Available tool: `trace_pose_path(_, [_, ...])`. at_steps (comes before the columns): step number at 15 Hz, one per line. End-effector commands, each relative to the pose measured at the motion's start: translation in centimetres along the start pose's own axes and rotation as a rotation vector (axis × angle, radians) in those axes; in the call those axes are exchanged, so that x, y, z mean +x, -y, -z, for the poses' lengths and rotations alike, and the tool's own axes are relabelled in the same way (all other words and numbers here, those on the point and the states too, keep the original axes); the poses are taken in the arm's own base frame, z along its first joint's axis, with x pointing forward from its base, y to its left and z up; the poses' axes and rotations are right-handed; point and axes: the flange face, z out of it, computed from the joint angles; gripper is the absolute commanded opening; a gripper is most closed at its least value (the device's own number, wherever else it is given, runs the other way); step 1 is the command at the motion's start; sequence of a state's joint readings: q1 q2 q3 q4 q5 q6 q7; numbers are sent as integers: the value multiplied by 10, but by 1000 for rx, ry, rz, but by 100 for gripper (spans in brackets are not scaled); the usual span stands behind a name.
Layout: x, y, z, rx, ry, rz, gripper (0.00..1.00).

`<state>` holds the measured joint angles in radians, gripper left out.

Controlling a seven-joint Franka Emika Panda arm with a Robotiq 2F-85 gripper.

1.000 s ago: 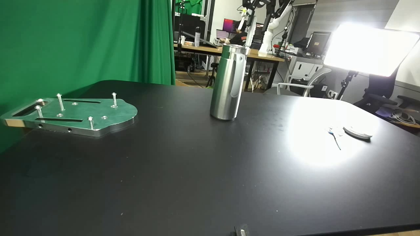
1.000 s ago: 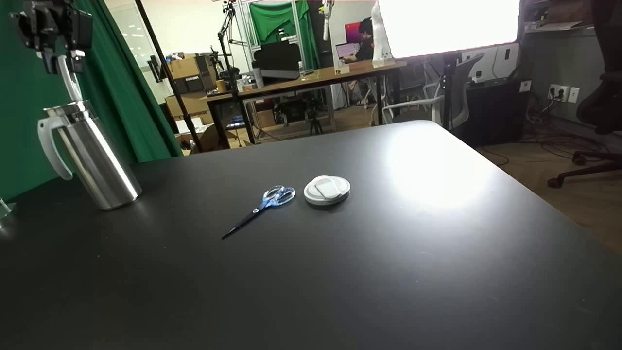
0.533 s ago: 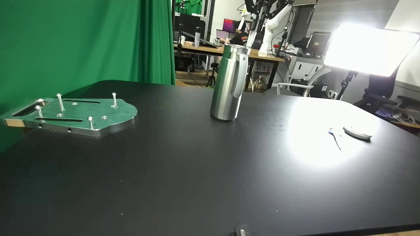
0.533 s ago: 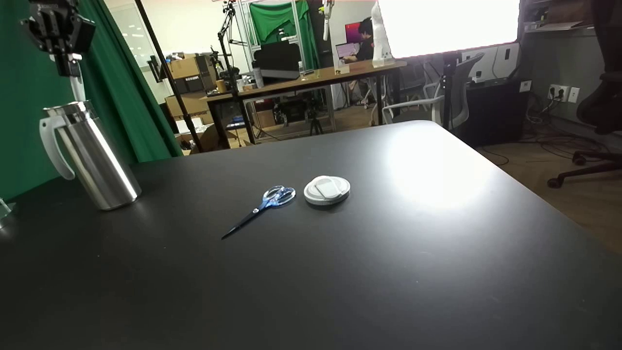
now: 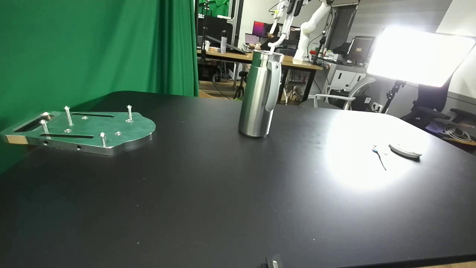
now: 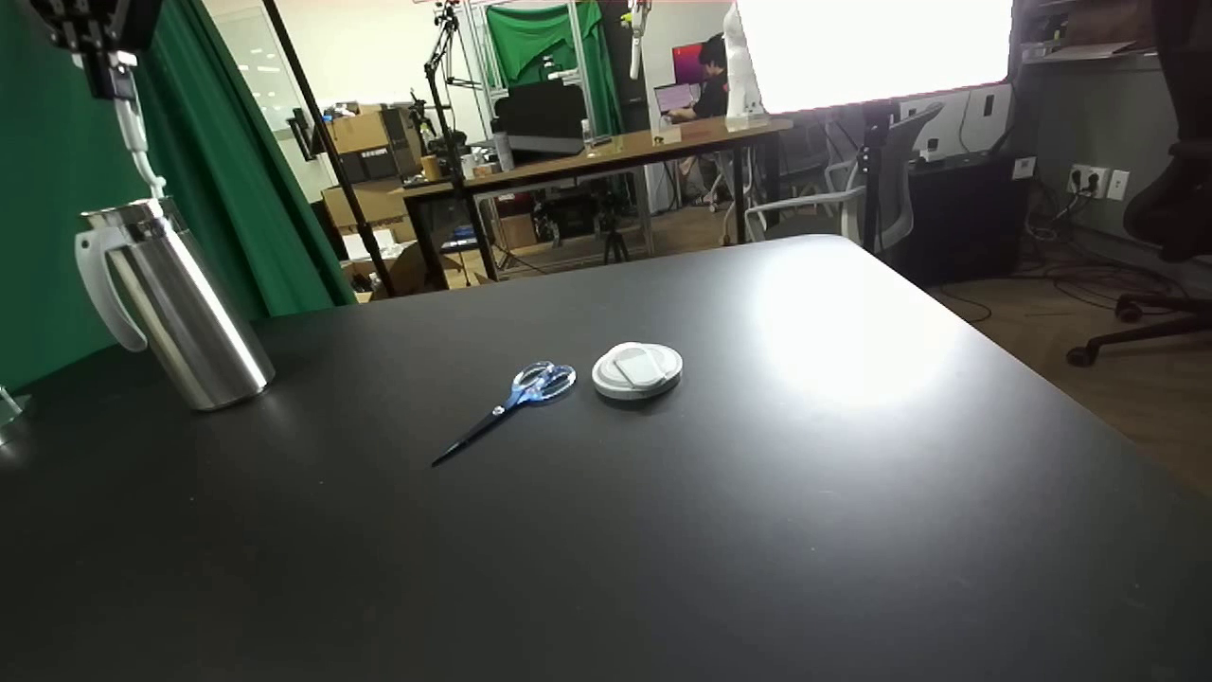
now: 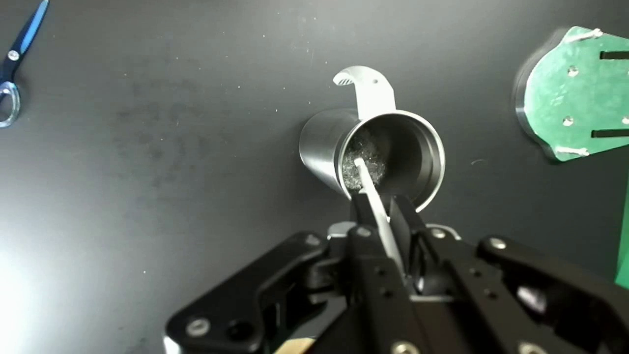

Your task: Clean the inside of the flask using the bottle brush

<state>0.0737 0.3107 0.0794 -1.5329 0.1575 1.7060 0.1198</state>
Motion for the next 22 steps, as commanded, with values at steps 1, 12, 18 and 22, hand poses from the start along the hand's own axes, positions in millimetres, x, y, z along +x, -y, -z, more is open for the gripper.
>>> trace_pose_path(1, [-20, 12, 56, 0, -47, -12, 4])
trace_pose_path(12, [-79, 43, 156, -8, -162, 65, 4])
trace_pose_path(18, [-70, 36, 106, -62, -91, 58, 4])
trace_pose_path(22, [-62, 28, 54, -100, -12, 48, 4])
